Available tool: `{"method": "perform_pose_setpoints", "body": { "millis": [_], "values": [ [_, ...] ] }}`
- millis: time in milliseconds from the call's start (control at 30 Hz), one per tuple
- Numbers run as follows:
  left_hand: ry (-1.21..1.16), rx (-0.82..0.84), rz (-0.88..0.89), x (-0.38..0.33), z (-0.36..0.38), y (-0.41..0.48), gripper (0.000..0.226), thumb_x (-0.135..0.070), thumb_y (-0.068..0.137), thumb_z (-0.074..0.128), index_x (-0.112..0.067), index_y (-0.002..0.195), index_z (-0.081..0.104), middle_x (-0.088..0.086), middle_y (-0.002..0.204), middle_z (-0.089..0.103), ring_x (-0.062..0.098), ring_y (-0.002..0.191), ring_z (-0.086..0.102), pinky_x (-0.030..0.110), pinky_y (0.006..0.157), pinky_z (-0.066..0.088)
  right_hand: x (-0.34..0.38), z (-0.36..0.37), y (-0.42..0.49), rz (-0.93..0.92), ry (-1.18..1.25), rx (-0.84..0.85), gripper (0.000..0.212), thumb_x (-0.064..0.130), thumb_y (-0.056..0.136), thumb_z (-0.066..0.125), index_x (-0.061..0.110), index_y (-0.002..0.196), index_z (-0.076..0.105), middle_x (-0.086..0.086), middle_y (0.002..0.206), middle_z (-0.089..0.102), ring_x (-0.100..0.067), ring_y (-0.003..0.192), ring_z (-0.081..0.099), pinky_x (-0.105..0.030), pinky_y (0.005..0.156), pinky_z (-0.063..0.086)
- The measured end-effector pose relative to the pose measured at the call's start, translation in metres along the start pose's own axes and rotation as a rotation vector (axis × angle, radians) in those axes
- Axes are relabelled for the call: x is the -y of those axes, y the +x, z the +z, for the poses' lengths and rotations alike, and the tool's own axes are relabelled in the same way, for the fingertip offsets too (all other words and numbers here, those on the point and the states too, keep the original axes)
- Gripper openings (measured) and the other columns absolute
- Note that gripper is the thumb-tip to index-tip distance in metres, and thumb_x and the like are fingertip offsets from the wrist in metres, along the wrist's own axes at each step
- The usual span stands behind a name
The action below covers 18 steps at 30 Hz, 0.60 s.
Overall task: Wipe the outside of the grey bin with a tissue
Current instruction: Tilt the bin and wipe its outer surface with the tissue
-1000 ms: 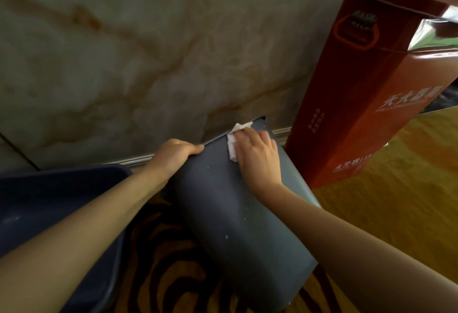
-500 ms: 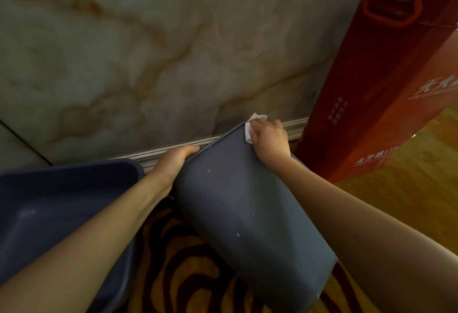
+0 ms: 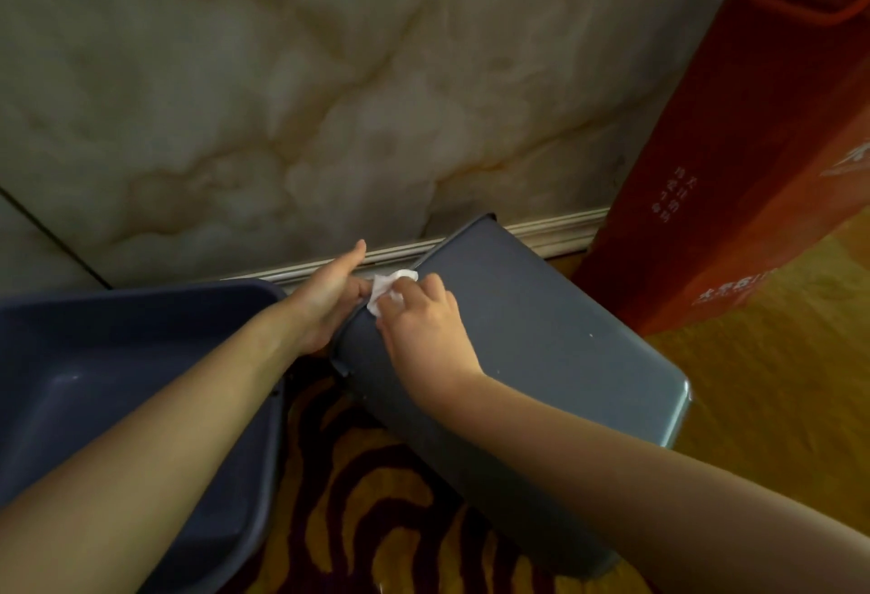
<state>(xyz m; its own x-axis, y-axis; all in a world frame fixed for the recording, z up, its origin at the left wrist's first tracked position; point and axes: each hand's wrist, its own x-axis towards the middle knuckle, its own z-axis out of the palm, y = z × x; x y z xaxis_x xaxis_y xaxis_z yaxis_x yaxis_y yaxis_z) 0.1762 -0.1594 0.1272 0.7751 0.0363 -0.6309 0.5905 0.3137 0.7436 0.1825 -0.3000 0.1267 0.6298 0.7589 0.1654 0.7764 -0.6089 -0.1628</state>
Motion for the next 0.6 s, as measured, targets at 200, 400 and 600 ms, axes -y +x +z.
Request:
{"method": "perform_pose_setpoints", "body": {
  "millis": [200,400,600],
  "values": [
    [-0.047,0.079,-0.026,0.005,-0.006,-0.003,0.075,-0.065,0.087,0.026,-0.006,0.093,0.074,0.019,0.096,0.073,0.028,0.082,0.070,0.032,0.069,0.058,0.009,0.009,-0.014,-0.014,-0.107,-0.020,0.037,0.009,0.086,0.045,0.005,0.123,0.048,-0.014,0.122,0.051,-0.032,0.102,0.043,-0.038,0.080,0.036],
    [-0.026,-0.032,0.050,0.010,0.001,0.005,0.061,-0.053,0.093,0.028,-0.005,0.103,0.064,0.014,0.092,0.070,0.028,0.089,0.061,0.033,0.083,0.048,-0.016,0.014,0.004,0.179,-0.124,-0.134,0.032,0.031,0.097,0.037,0.020,0.121,0.055,-0.001,0.119,0.057,-0.028,0.100,0.045,-0.039,0.080,0.031],
    [0.065,-0.259,0.116,0.014,0.000,0.013,0.062,-0.052,0.090,0.039,0.000,0.115,0.062,0.022,0.112,0.064,0.026,0.076,0.060,0.034,0.078,0.047,-0.044,0.014,0.022,0.303,-0.106,-0.127,0.035,0.033,0.099,0.030,0.024,0.127,0.049,0.003,0.133,0.050,-0.026,0.108,0.038,-0.040,0.085,0.026]
  ]
}}
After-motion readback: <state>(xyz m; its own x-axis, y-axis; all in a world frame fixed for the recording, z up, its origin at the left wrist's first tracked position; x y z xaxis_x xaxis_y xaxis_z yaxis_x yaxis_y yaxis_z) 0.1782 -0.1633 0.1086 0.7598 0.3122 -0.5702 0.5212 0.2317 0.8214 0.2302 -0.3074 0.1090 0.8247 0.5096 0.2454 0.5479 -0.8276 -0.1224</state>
